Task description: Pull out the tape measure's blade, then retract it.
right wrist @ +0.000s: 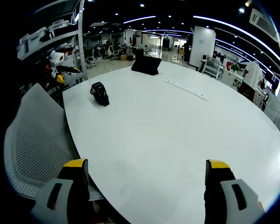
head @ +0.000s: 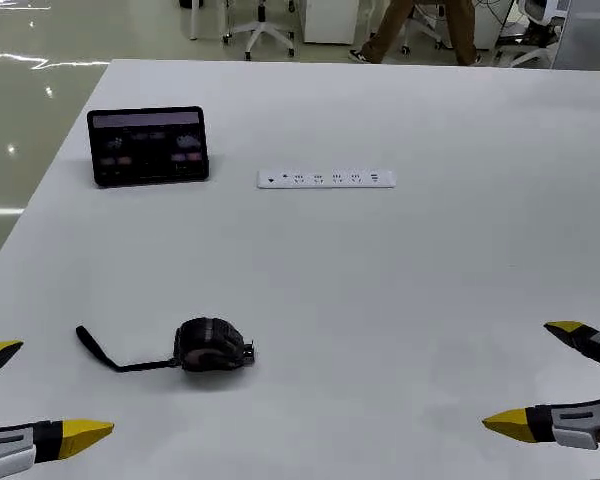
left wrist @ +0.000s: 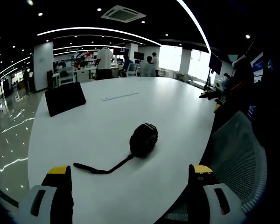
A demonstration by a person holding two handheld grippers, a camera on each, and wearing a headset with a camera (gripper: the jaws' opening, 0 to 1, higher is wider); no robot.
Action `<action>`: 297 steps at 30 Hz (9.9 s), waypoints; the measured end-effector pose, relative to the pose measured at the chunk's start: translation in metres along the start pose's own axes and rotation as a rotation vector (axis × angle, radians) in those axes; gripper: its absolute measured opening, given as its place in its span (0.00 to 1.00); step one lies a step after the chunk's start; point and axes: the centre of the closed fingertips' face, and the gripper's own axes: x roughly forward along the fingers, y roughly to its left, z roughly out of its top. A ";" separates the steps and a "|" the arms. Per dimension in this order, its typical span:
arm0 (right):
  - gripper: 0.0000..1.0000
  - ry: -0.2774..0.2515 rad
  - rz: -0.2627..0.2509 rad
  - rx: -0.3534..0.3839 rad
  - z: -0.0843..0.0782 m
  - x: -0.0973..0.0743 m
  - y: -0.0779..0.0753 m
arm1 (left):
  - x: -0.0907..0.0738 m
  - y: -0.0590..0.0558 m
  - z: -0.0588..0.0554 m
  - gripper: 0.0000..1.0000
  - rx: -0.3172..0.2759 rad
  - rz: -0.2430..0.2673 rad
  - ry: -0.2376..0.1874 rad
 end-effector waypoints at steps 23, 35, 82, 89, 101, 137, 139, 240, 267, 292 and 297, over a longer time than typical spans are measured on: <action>1.00 -0.050 0.220 -0.165 0.061 0.080 0.053 | 0.083 -0.028 0.013 0.90 0.368 -0.267 0.263; 1.00 -0.074 0.344 -0.239 0.089 0.126 0.083 | 0.123 -0.047 0.023 0.80 0.488 -0.368 0.327; 0.35 0.076 0.526 -0.422 0.107 0.253 0.153 | 0.160 -0.049 0.000 0.28 0.770 -0.435 0.435; 0.20 0.089 0.540 -0.448 0.110 0.263 0.154 | 0.161 -0.047 0.000 0.29 0.743 -0.437 0.429; 0.10 0.129 0.569 -0.502 0.103 0.270 0.163 | 0.162 -0.046 0.000 0.29 0.720 -0.431 0.439; 0.11 0.163 0.552 -0.469 0.102 0.269 0.157 | 0.161 -0.044 0.002 0.29 0.672 -0.413 0.420; 0.11 0.164 0.550 -0.469 0.102 0.269 0.156 | 0.161 -0.044 0.002 0.29 0.671 -0.411 0.419; 0.11 0.233 0.471 -0.413 0.043 0.208 0.084 | 0.156 -0.048 0.000 0.29 0.631 -0.402 0.403; 0.11 0.251 0.458 -0.398 0.031 0.195 0.066 | 0.156 -0.048 0.000 0.29 0.615 -0.394 0.401; 0.11 0.269 0.436 -0.390 0.016 0.181 0.049 | 0.157 -0.049 -0.001 0.29 0.614 -0.393 0.401; 0.11 0.275 0.431 -0.390 0.013 0.178 0.046 | 0.157 -0.049 -0.001 0.29 0.615 -0.393 0.404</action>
